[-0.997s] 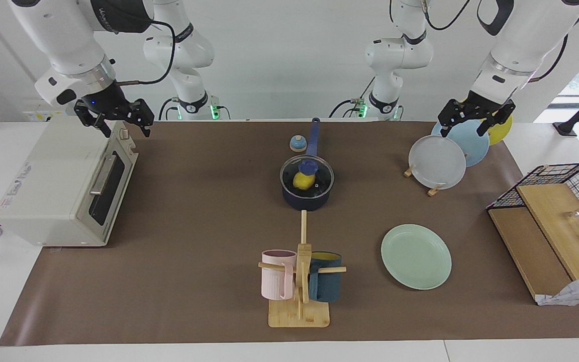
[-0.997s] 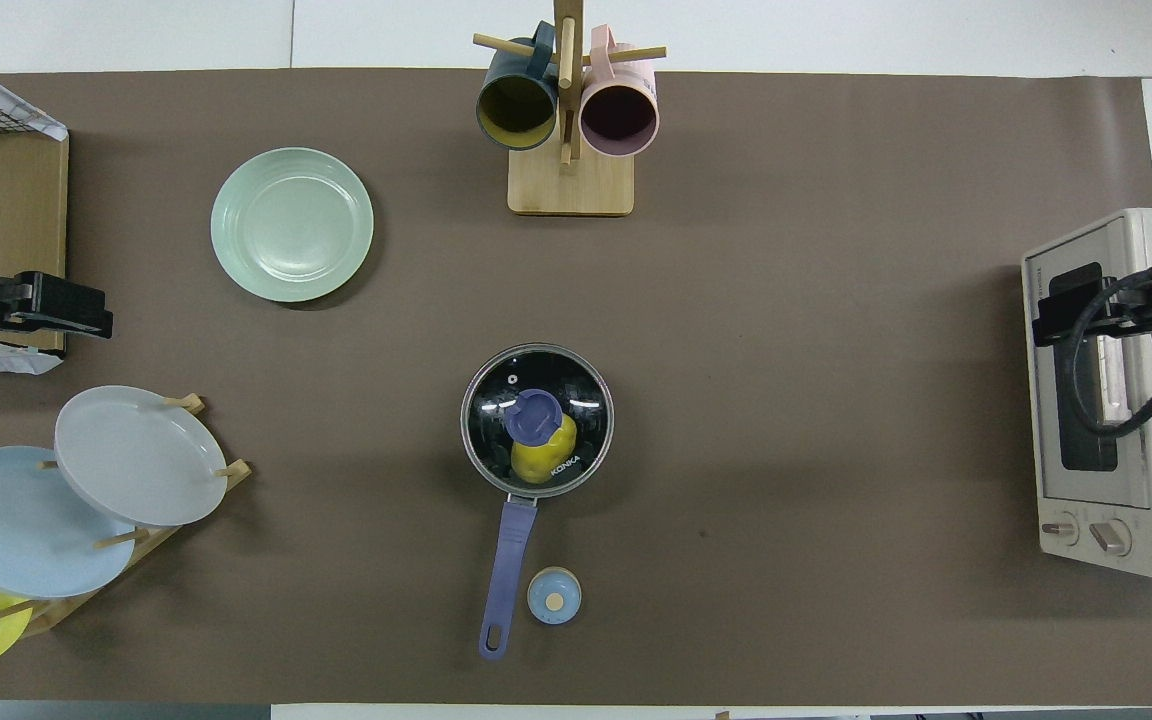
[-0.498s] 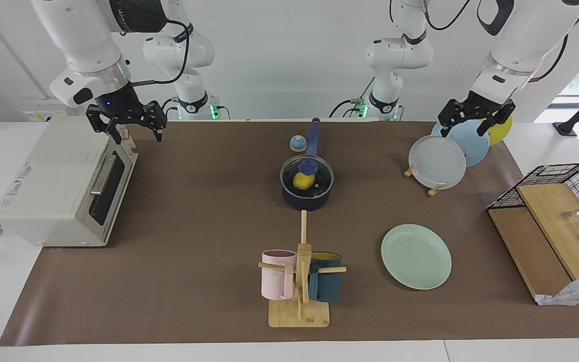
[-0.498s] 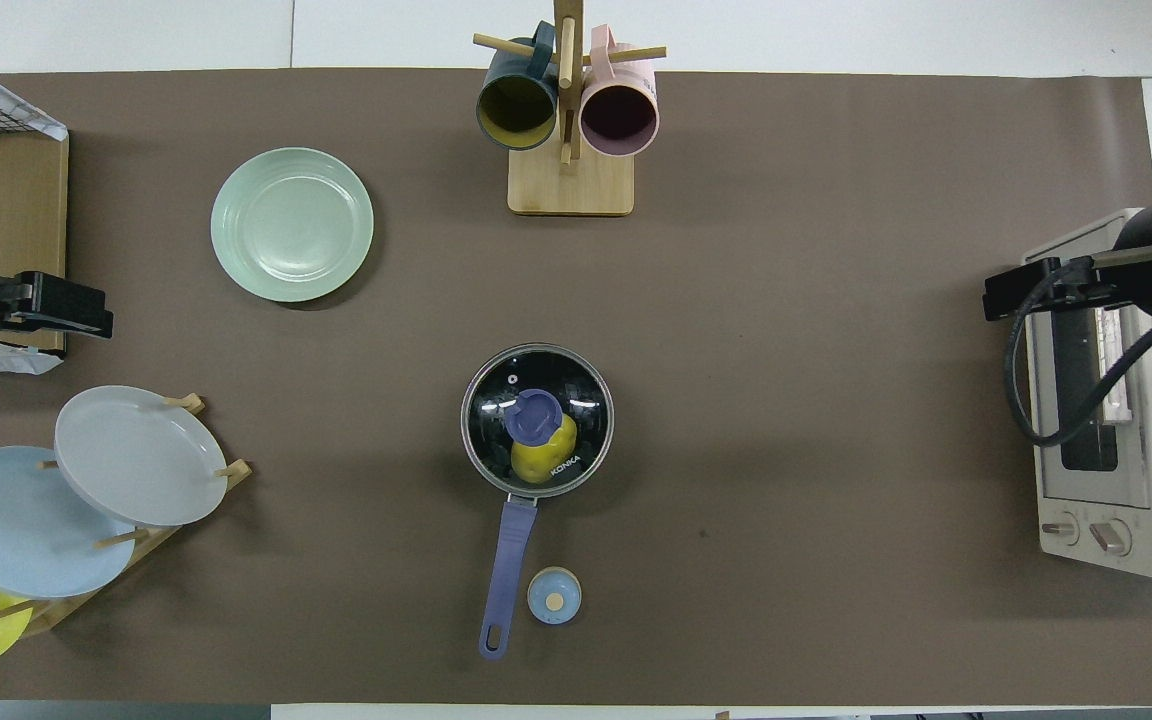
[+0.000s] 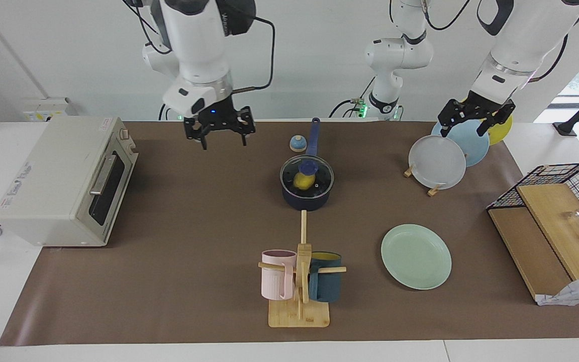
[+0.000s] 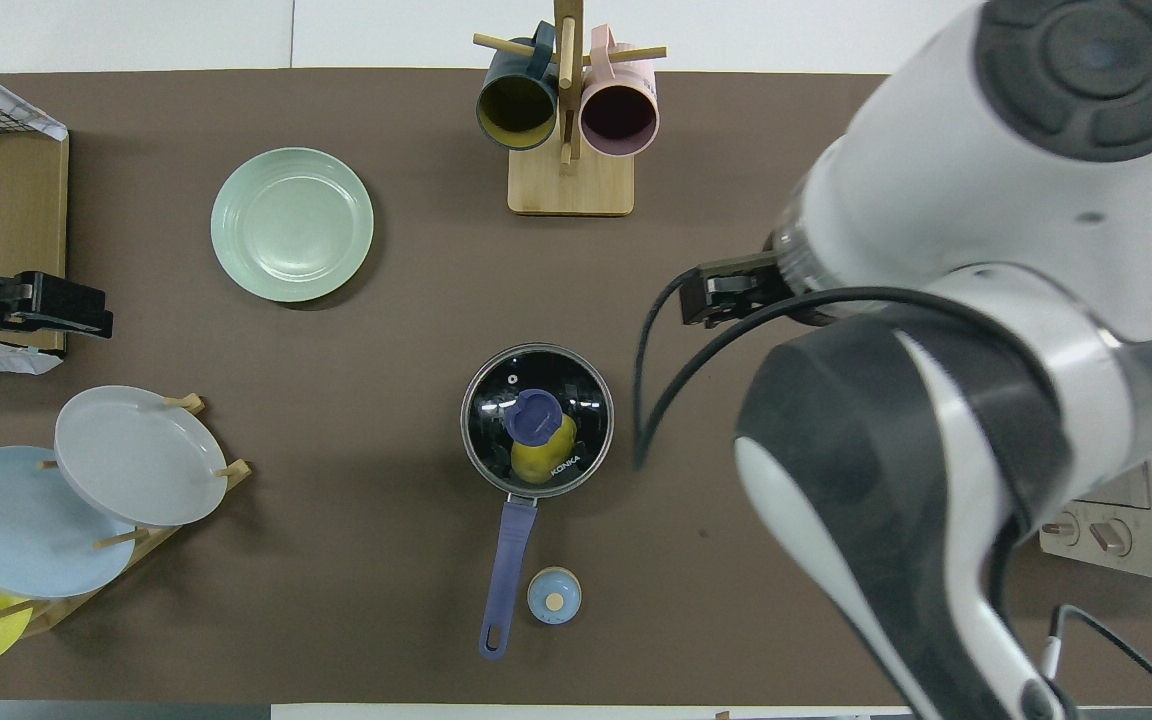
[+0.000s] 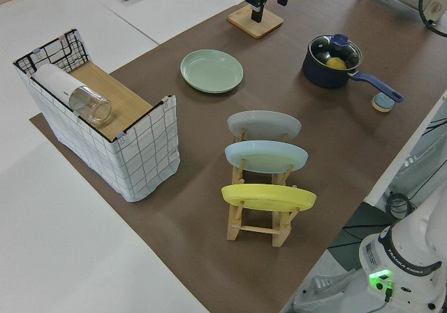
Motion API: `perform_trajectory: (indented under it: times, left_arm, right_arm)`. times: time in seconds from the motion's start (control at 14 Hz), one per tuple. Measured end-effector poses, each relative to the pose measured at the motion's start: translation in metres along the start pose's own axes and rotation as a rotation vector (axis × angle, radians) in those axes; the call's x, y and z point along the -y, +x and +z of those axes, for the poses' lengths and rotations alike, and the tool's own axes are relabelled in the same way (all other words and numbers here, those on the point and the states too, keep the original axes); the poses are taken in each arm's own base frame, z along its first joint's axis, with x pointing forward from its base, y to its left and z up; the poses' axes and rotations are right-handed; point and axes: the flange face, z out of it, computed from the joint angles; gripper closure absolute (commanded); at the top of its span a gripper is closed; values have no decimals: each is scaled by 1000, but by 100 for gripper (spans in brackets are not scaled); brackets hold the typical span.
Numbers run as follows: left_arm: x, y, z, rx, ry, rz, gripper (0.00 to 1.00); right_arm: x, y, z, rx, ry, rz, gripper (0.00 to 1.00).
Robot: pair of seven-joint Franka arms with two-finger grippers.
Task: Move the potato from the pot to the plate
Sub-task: 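Lower the right gripper onto the glass lid knob and grasp it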
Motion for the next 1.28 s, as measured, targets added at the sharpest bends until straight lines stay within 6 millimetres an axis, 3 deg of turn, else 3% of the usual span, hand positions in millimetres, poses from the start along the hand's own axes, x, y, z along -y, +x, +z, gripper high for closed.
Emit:
perform_trajectory:
  times: [0.28, 0.43, 0.64, 0.85, 1.28]
  left_arm:
    - [0, 0, 0, 0, 0, 0, 0]
    - [0, 0, 0, 0, 0, 0, 0]
    - [0, 0, 0, 0, 0, 0, 0]
    - [0, 0, 0, 0, 0, 0, 0]
    - [0, 0, 0, 0, 0, 0, 0]
  right_arm:
    - [100, -14, 27, -46, 31, -12, 0]
    - [130, -23, 45, -45, 27, -40, 0]
    - [137, -25, 78, -63, 36, -51, 0]
    - [147, -40, 120, -67, 38, -76, 0]
    - [159, -58, 150, -59, 18, -115, 0]
